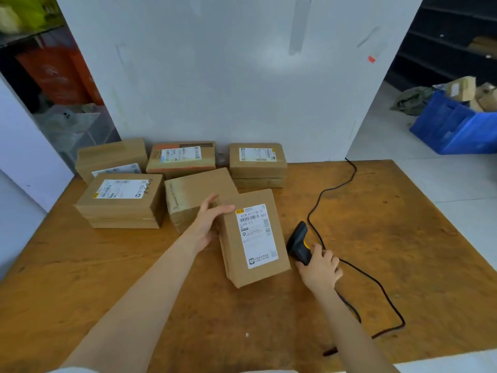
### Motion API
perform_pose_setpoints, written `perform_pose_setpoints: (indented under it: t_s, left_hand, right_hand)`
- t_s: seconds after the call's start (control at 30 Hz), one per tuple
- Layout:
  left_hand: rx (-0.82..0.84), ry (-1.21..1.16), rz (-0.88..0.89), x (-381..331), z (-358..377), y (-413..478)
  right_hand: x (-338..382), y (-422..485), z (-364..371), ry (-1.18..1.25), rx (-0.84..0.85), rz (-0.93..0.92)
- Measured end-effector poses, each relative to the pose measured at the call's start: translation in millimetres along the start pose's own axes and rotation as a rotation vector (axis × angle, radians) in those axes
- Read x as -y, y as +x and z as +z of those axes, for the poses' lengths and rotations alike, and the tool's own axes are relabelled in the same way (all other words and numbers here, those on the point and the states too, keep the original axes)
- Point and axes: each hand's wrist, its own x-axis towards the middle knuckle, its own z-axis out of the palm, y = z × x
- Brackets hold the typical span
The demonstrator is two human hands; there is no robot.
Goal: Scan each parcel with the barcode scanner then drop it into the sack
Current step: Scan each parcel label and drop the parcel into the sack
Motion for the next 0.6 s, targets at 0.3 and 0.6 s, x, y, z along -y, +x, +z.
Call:
perform_pose_setpoints:
  t_s: [0.3, 0.6]
  left_hand:
    - [0.096, 0.077, -0.048, -7, -11, -1]
    - [0.048, 0.056, -0.016, 1, -7, -1]
  right_hand:
    - [17, 10, -26, 0.586, 0.101, -0.192]
    - [26, -94, -91, 0.943, 0.213, -0.539]
